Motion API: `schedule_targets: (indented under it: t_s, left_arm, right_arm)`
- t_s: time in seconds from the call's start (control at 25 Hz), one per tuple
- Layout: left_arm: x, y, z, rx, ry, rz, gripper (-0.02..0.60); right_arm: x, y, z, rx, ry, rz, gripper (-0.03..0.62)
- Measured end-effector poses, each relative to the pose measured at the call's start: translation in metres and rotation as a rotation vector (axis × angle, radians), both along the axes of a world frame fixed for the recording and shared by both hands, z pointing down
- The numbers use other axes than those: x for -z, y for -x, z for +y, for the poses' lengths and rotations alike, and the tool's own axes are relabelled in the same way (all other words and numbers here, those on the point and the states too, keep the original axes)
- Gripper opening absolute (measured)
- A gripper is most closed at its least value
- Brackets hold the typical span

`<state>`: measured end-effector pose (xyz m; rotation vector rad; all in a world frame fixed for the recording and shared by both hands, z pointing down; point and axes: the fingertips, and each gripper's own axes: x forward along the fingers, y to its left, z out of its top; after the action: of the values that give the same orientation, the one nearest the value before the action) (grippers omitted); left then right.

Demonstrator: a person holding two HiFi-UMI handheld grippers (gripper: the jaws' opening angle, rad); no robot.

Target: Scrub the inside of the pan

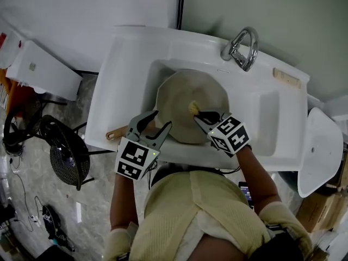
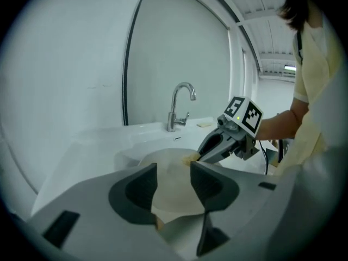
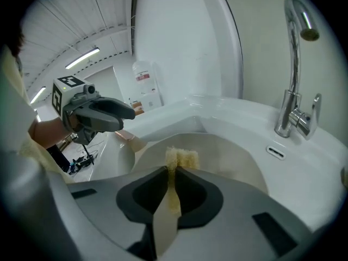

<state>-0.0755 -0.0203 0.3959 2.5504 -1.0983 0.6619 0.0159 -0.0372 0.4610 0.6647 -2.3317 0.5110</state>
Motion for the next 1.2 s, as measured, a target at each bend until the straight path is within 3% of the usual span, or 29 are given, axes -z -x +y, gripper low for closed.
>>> schedule_targets:
  t_s: [0.32, 0.6, 0.76, 1.0, 1.2]
  left_arm:
    - [0.009, -0.004, 0.003, 0.086, 0.047, 0.152, 0.179]
    - [0.01, -0.009, 0.01, 0.108, 0.055, 0.153, 0.114]
    - [0.016, -0.009, 0.012, 0.139, 0.054, 0.207, 0.082]
    - [0.011, 0.001, 0.013, 0.239, 0.133, 0.273, 0.067]
    - [0.003, 0.004, 0.018, 0.275, 0.171, 0.235, 0.067]
  right_arm:
    - [0.017, -0.009, -0.003, -0.111, -0.029, -0.08, 0.06]
    - [0.021, -0.013, 0.0, -0.183, 0.031, -0.173, 0.058]
    - [0.024, -0.014, 0.0, -0.203, 0.037, -0.2, 0.057]
    - [0.028, -0.014, 0.0, -0.237, 0.074, -0.257, 0.054]
    - [0.025, -0.014, 0.003, -0.241, 0.082, -0.249, 0.052]
